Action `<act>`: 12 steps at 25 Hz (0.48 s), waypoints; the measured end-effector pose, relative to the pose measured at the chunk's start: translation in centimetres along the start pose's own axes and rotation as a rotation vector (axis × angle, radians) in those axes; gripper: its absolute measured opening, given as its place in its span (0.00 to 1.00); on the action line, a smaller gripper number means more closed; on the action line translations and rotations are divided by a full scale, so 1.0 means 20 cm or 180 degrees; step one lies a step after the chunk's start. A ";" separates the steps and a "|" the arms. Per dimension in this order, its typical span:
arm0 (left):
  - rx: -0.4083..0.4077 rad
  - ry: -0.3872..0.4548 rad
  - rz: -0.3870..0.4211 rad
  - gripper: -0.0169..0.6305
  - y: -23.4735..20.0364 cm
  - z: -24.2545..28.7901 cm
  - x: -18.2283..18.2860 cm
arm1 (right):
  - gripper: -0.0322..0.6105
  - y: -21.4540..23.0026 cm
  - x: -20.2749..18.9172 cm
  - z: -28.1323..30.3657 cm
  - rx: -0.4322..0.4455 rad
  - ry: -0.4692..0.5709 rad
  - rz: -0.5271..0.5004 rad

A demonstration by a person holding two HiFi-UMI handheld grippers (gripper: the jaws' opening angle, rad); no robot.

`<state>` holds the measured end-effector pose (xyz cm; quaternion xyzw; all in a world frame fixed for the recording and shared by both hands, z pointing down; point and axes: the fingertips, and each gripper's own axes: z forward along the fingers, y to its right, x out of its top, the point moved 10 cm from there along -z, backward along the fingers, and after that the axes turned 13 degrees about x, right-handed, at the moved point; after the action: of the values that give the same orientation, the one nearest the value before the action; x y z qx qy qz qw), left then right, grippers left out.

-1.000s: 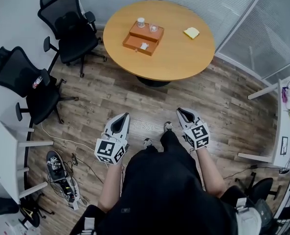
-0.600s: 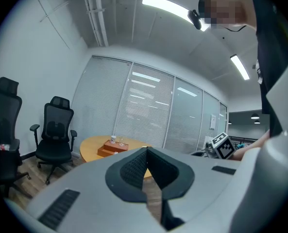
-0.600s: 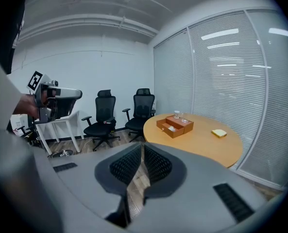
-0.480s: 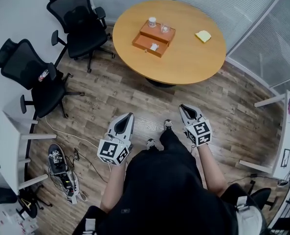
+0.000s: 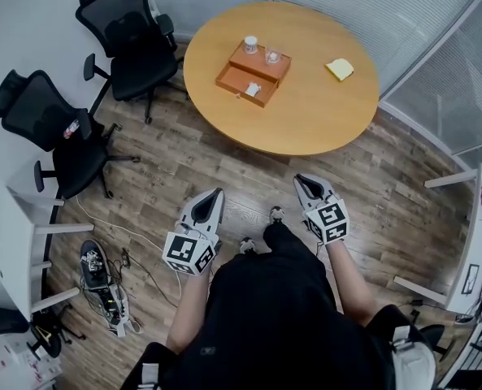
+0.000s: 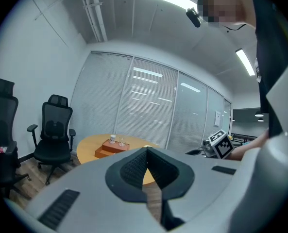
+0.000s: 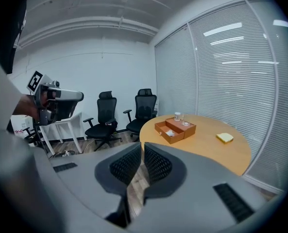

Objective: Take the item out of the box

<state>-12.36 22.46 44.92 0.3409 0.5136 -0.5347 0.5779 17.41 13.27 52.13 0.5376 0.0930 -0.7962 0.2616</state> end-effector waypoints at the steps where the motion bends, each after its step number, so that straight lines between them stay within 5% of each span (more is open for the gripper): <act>1: 0.0000 -0.0010 0.0015 0.04 0.02 0.03 0.01 | 0.07 0.03 0.01 0.01 0.0019 -0.0002 0.0002; 12: 0.0108 -0.0041 0.0121 0.04 0.15 0.41 0.12 | 0.07 0.45 0.06 0.07 0.0209 0.0014 -0.0062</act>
<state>-7.72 14.64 44.18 0.3570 0.4942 -0.5345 0.5854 20.61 4.65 52.73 0.5467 0.0725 -0.8001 0.2359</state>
